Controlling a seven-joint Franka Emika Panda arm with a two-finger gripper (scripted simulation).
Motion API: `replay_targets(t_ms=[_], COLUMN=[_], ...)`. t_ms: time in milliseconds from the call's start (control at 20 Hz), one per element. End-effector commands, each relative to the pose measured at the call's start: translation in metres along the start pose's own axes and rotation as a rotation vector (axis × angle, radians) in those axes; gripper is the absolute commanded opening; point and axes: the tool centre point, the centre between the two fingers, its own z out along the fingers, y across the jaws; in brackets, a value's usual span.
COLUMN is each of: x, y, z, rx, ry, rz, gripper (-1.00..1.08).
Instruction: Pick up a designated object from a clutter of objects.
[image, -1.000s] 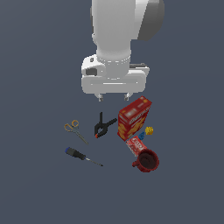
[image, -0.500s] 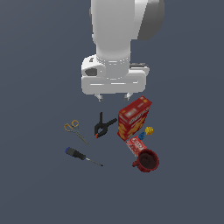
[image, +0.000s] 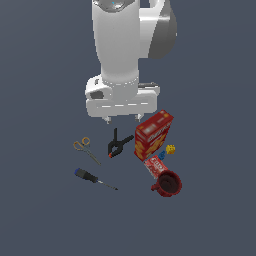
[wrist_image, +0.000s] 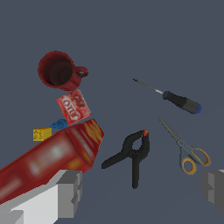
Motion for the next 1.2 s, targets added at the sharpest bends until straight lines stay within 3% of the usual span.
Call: replay_targets(t_ms=[0,600,1150], x=[0.002,0.004,-0.014], y=[0.01,0.08,0.147], z=[0.011,0.088,0.162], rx=[0.0,-0.001,-0.009], ry=[0.0,0.0,-0.004], rz=[-0.023,-0.184,-0.339], gripper=[1.0,1.0,1.0])
